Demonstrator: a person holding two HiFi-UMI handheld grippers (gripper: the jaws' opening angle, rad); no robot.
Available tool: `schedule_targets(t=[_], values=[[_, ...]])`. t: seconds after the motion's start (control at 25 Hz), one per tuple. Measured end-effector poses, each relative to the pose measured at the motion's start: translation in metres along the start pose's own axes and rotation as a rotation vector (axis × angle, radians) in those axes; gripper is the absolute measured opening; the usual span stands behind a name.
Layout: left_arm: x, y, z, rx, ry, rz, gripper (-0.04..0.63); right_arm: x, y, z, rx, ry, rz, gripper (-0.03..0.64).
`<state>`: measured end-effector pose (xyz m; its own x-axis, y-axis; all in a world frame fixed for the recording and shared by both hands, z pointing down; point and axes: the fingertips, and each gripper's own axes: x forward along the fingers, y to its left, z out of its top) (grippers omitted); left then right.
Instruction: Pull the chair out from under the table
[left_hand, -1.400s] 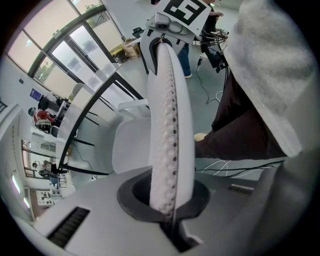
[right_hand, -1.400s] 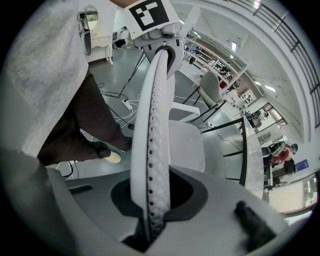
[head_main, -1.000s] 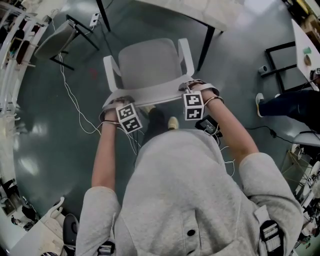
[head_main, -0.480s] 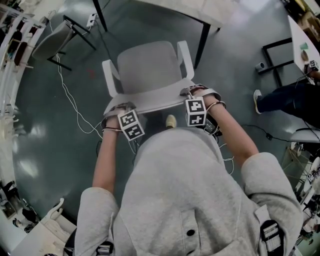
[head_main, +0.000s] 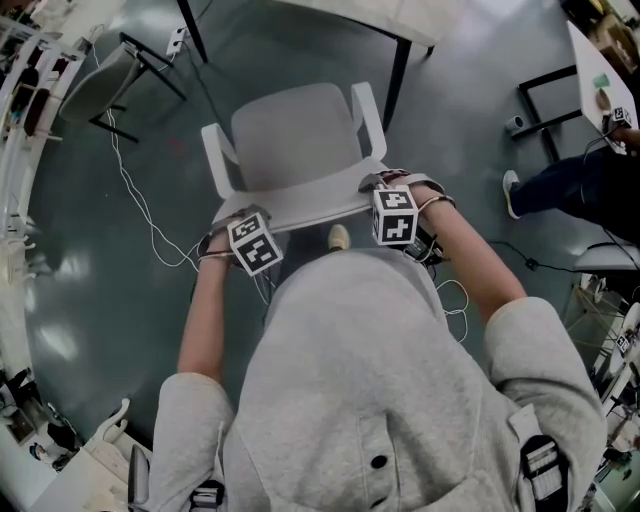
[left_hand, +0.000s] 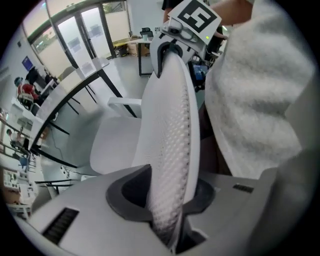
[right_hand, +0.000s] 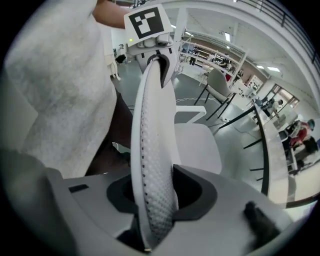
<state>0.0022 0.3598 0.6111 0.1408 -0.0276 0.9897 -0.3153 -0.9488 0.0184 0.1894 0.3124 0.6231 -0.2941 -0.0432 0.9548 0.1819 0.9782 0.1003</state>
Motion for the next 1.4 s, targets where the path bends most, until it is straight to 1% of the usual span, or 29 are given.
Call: schedule_targets(t=[0.08,0.2,0.24,0.28,0.32,0.36,0.4,0.44,0.48,0.52,0.56,0.6,0.64,0.68,0.72,0.8,0.84,0.92,0.96,1.08,1.12,1.2,1.28,1.4], values=[[-0.010,-0.006,0.003,-0.036,-0.067,-0.042,0.143,-0.016,0.008,0.000,0.019,-0.021,0.048,0.129],[-0.028,-0.011,0.007,-0.050,-0.174,-0.052,0.173,-0.047,0.014,-0.004,0.058,-0.077,0.069,0.135],[-0.036,-0.012,0.008,-0.059,-0.202,-0.056,0.173,-0.060,0.013,-0.003,0.091,-0.120,0.070,0.135],[-0.046,-0.012,0.009,-0.080,-0.235,-0.064,0.172,-0.075,0.009,0.002,0.138,-0.186,0.069,0.133],[-0.060,-0.011,0.011,-0.114,-0.280,-0.069,0.172,-0.093,0.003,0.009,0.197,-0.276,0.062,0.133],[-0.076,-0.005,0.014,-0.161,-0.344,-0.058,0.172,-0.112,-0.006,0.018,0.261,-0.381,0.046,0.133],[-0.095,0.005,0.019,-0.221,-0.423,-0.024,0.170,-0.133,-0.017,0.025,0.322,-0.485,0.014,0.133],[-0.114,0.021,0.023,-0.295,-0.516,0.038,0.159,-0.151,-0.029,0.031,0.374,-0.578,-0.033,0.132],[-0.134,0.039,0.027,-0.385,-0.619,0.127,0.130,-0.166,-0.041,0.035,0.419,-0.655,-0.094,0.123],[-0.153,0.058,0.029,-0.483,-0.725,0.234,0.107,-0.177,-0.053,0.038,0.460,-0.716,-0.160,0.090],[-0.168,0.075,0.028,-0.581,-0.820,0.343,0.088,-0.181,-0.063,0.040,0.499,-0.763,-0.221,0.054],[-0.178,0.087,0.027,-0.663,-0.894,0.439,0.059,-0.181,-0.071,0.040,0.539,-0.798,-0.270,0.045],[-0.183,0.093,0.027,-0.725,-0.946,0.512,0.049,-0.177,-0.076,0.040,0.581,-0.824,-0.303,0.040],[-0.183,0.097,0.030,-0.766,-0.982,0.557,0.035,-0.170,-0.080,0.040,0.625,-0.845,-0.326,0.039],[-0.178,0.099,0.035,-0.791,-1.009,0.574,0.026,-0.163,-0.082,0.039,0.668,-0.861,-0.342,0.038],[-0.159,0.099,0.045,-0.828,-1.042,0.554,0.017,-0.146,-0.087,0.039,0.738,-0.880,-0.368,0.038],[-0.148,0.100,0.047,-0.845,-1.043,0.541,0.015,-0.138,-0.089,0.038,0.766,-0.883,-0.374,0.038],[-0.129,0.098,0.046,-0.866,-1.018,0.535,0.015,-0.125,-0.093,0.034,0.825,-0.890,-0.369,0.037],[-0.123,0.096,0.046,-0.859,-1.002,0.541,0.015,-0.121,-0.094,0.030,0.854,-0.894,-0.363,0.037],[-0.119,0.091,0.057,-0.772,-0.968,0.569,0.015,-0.112,-0.098,0.012,0.928,-0.893,-0.361,0.032],[-0.117,0.091,0.060,-0.759,-0.957,0.567,0.015,-0.111,-0.099,0.008,0.952,-0.899,-0.363,0.029],[-0.113,0.096,0.059,-0.774,-0.940,0.554,0.015,-0.109,-0.104,0.004,0.990,-0.920,-0.367,0.028],[-0.112,0.098,0.054,-0.795,-0.941,0.550,0.015,-0.106,-0.106,0.006,0.997,-0.920,-0.375,0.028],[-0.111,0.096,0.057,-0.778,-0.929,0.565,0.015,-0.103,-0.104,0.010,0.933,-0.880,-0.395,0.028]])
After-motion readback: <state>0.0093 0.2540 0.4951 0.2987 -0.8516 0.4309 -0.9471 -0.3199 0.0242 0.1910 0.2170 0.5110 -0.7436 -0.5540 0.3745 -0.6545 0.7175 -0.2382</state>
